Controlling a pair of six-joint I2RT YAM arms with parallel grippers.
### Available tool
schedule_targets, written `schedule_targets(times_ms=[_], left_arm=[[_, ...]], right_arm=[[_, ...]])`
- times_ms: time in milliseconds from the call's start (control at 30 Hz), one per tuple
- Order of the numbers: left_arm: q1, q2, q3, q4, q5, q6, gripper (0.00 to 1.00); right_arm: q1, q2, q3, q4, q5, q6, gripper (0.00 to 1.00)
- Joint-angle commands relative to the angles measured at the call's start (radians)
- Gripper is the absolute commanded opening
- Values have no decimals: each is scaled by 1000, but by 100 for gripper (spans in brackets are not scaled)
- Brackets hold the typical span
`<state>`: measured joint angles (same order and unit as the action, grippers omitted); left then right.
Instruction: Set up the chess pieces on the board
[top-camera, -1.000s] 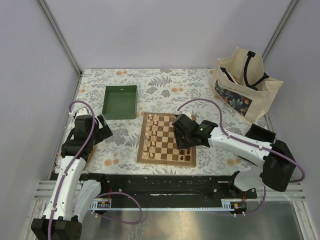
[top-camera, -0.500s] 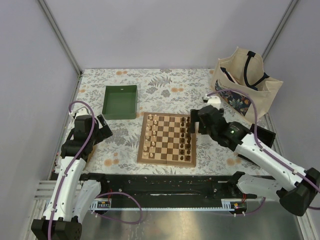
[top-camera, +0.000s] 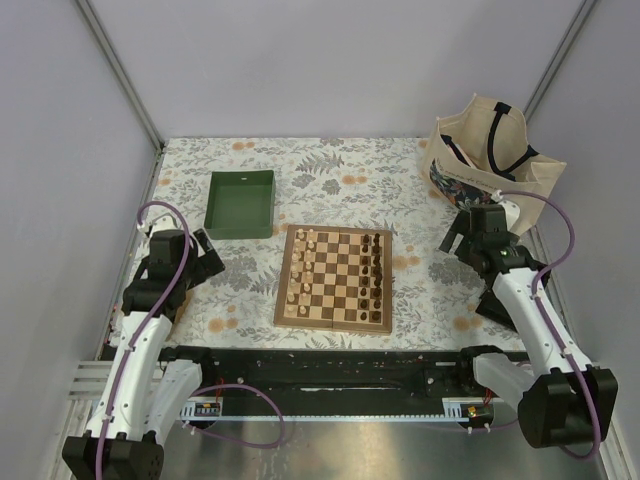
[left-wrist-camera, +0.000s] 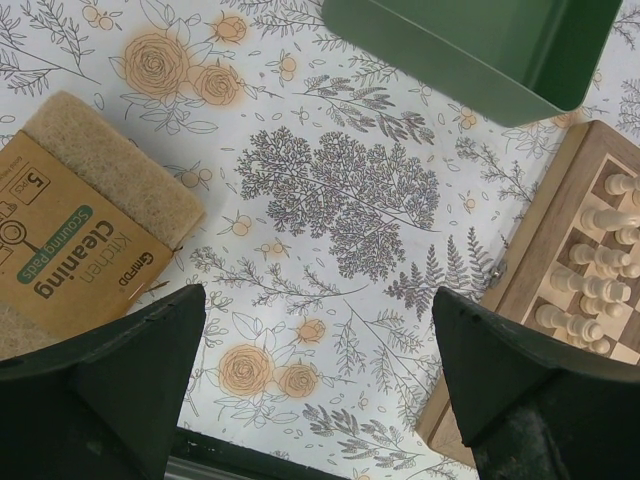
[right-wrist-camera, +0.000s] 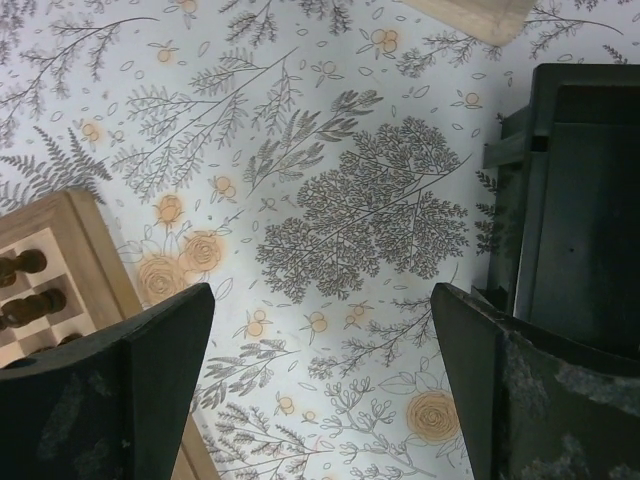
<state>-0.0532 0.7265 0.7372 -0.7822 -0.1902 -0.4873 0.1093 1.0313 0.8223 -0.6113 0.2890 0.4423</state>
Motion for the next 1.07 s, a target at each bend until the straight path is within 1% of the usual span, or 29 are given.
schedule_targets(times_ms=[0,133,267,367,433,467,533,633,900,1033], left_arm=[[4,17,21,72,-40,-20,99],[4,-1,2,151,-41,-48,99],[1,-59,-57,315,-80,-80,99],[-5,-93,-119,453,-103,-63,99],[-14,-98,-151,503,-139,-56,99],[-16,-92,-156,512,-159,-60,99],[-17,-62,-139,474,-218,-101,99],[-20,-22,-118,436,-221,-99,99],[-23,-84,-171,445,-242,-131,99],[-27,-88,-183,448,-265,-151,99]], right_arm=[[-28,-34,-47,132,2,-16,100],[-26,-74,-121,244,19,-62,99],[-26,-143,-236,385,-8,-82,99],[-22,-157,-261,418,-22,-115,100],[-19,-152,-259,417,-14,-134,99],[-17,-154,-264,421,-10,-132,99],[-17,-151,-267,430,-8,-125,99],[-17,-146,-270,438,-20,-117,99],[-16,-137,-281,459,6,-117,100],[-10,-111,-301,521,44,-117,100]])
